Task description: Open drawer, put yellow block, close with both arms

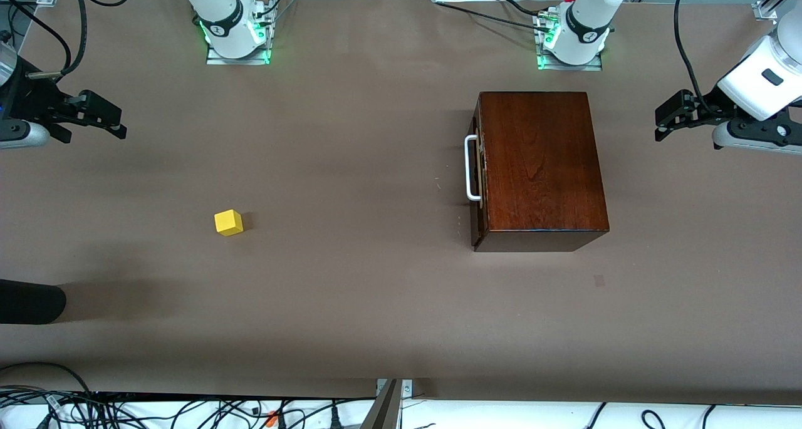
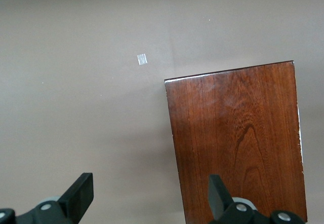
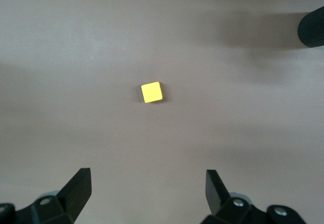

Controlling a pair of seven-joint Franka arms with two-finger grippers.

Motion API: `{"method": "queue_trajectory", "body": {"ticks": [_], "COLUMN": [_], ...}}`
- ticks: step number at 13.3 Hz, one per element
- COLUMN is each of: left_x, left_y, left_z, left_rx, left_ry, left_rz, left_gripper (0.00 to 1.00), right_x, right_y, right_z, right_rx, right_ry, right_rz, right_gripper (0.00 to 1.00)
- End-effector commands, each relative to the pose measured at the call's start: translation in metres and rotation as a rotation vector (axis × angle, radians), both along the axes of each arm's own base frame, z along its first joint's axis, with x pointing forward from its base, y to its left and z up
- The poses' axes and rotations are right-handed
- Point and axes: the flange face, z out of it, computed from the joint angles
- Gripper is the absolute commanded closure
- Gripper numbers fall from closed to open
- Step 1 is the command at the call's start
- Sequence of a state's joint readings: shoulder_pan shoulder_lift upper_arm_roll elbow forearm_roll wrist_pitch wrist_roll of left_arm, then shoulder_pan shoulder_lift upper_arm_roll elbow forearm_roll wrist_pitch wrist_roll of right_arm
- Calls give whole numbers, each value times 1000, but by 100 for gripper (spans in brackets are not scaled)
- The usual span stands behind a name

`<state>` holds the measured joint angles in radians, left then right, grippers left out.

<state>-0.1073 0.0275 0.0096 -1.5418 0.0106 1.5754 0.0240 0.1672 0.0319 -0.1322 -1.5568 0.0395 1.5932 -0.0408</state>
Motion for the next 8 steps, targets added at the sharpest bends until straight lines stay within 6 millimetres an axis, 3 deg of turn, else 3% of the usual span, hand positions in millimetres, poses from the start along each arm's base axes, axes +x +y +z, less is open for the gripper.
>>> {"method": "queue_trajectory", "body": {"ticks": [1, 5, 7, 8], "left_x": [-6, -7, -8, -9], "left_y": [0, 1, -8, -22], "left_z": [9, 9, 10, 10], "left_rx": [-16, -23, -26, -26], "left_ry": [-6, -1, -2, -3], "left_rz": [7, 11, 60, 80], "left_gripper": [0, 0, 0, 0], "right_x": [1, 1, 1, 1], "right_y": [-2, -2, -2, -2], "right_z": [4, 4, 4, 4], "right_rx": [9, 9, 7, 7], "right_ry": [3, 3, 3, 3], "right_rz": [3, 3, 3, 3], "right_gripper": [0, 0, 0, 0]}}
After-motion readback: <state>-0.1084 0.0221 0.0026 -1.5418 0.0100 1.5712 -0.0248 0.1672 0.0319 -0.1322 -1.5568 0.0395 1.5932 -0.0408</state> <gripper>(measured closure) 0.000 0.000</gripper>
